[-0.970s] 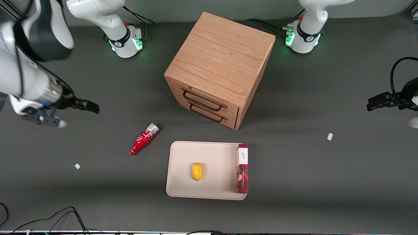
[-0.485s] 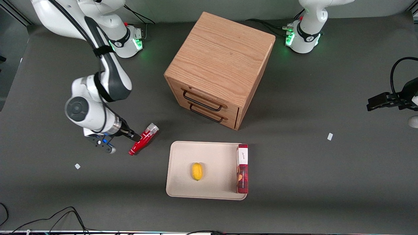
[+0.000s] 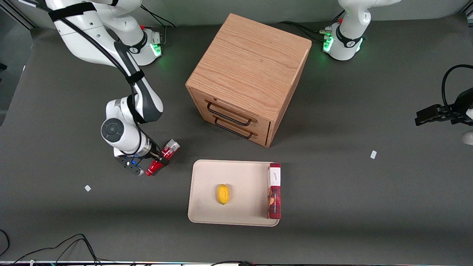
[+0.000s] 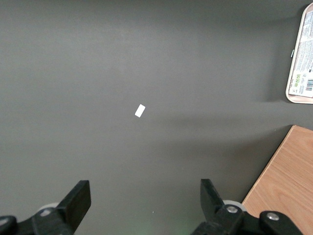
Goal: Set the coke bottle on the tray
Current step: 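Close the right gripper around the bottle's body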
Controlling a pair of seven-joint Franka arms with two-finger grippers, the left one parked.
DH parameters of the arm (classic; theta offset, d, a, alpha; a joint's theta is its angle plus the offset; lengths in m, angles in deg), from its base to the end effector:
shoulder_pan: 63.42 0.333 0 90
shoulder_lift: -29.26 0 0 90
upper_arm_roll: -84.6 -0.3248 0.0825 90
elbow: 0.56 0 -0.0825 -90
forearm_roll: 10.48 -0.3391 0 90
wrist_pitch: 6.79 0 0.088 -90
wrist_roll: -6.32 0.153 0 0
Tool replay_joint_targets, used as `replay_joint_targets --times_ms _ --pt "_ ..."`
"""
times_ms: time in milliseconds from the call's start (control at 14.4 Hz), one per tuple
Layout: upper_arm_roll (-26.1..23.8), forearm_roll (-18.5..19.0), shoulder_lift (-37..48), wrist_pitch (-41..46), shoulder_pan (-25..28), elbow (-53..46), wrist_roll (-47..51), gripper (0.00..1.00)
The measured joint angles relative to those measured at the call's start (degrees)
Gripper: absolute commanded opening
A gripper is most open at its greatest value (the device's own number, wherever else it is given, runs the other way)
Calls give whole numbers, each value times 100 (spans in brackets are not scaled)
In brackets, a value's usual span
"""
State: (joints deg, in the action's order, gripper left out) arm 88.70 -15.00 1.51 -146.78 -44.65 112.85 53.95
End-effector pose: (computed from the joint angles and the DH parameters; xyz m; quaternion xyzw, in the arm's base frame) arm 0.5663 0.1517 0.2155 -0.9510 0.3090 0.0122 0.0024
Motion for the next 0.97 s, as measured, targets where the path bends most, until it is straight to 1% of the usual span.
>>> replay_joint_targets --times_ms 208,347,416,554,624,693,832,901,970 --pt "-25 -39 -79 -316 -2 87 26 100" --pt "-79 -150 -217 -548 -5 134 29 99" --pt "-101 -175 -294 -613 -5 135 35 87" --pt "-120 -188 -389 -650 -5 133 39 49" --pt "-122 -189 -405 -653 -5 133 40 36" --pt "-122 -191 -405 -652 -5 132 41 30" --pt "-133 -192 -400 -652 -6 121 41 24" --pt "-144 -192 -399 -652 -6 115 41 19" --pt "-155 -192 -393 -650 -5 105 41 18"
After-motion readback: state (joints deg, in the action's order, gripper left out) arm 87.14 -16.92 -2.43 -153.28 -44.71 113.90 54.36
